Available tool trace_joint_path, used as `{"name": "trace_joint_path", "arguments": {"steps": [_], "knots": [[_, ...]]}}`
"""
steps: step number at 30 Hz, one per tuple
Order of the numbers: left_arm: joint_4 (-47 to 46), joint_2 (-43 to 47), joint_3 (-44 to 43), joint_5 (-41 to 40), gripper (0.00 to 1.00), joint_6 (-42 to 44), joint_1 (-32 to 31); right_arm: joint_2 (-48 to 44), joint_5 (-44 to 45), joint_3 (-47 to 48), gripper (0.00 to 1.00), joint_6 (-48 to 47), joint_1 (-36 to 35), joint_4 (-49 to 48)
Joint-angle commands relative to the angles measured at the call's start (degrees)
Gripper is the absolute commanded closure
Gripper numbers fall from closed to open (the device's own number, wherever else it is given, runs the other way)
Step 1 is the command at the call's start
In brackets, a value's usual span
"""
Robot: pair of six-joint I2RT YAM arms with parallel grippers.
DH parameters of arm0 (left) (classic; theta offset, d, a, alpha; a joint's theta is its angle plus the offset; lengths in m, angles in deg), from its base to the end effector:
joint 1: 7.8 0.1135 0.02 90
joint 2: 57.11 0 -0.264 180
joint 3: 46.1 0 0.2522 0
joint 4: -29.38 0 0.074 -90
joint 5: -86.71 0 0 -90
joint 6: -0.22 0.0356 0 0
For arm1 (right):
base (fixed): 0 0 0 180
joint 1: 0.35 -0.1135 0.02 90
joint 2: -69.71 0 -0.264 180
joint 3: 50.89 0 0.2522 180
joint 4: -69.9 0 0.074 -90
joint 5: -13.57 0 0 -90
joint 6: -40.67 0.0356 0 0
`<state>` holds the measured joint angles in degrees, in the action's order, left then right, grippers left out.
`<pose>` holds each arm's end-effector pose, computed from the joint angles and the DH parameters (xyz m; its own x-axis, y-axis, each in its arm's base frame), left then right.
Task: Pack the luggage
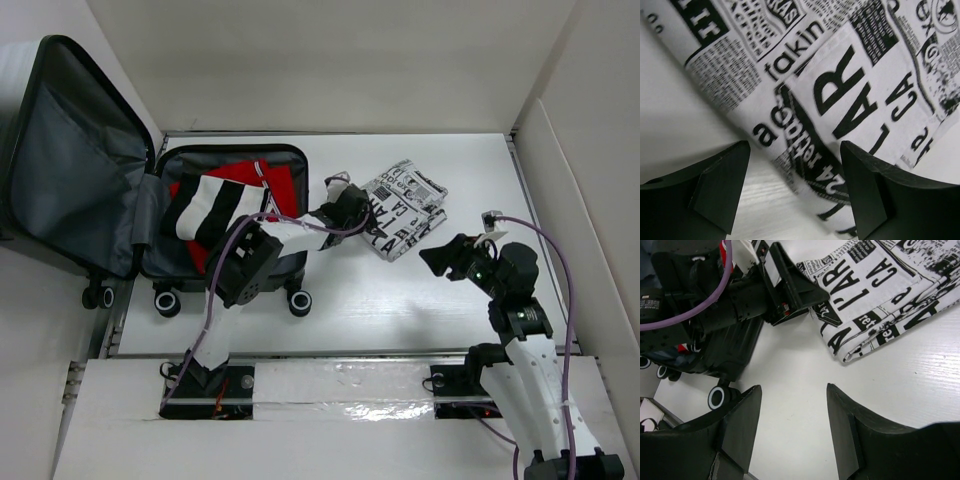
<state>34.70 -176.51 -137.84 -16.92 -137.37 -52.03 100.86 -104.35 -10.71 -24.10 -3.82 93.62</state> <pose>0.3384 -0.3177 0.1673 -0.6590 -0.3599 -0.6605 0.0737 0.8430 -0.5328 0.1439 0.0254 0.2629 -0.4445 0.3504 -0.8244 -0.3495 0.7796 0.5197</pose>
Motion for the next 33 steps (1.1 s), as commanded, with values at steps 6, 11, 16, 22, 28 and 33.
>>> {"name": "trace_joint_path", "arguments": {"steps": [6, 11, 16, 22, 28, 33], "knots": [[6.3, -9.0, -12.0, -0.7, 0.45, -1.9, -0.4, -0.8, -2.1, 2.0, 0.4, 0.6, -0.3, -1.2], [0.6, -9.0, -11.0, -2.1, 0.88, 0.5, -0.4, -2.4, -5.2, 4.5, 0.4, 3.7, -0.8, -1.9], [-3.7, -4.5, -9.5, -2.7, 1.0, 4.6, 0.8, -4.2, -2.1, 7.9, 0.4, 1.7, -4.0, 2.0], [-1.8, 5.5, -14.1, 6.4, 1.0, 13.7, 3.2, -3.9, 0.5, 6.7, 0.4, 1.5, -5.1, 0.6], [3.9, 16.5, -19.7, 18.2, 1.0, 18.9, 8.0, -1.9, 1.1, 6.5, 0.4, 1.3, -5.1, -1.4], [7.5, 23.2, -17.9, 27.7, 1.0, 18.3, 17.9, -1.9, 1.8, 6.8, 0.4, 1.1, -5.1, -2.1]]}}
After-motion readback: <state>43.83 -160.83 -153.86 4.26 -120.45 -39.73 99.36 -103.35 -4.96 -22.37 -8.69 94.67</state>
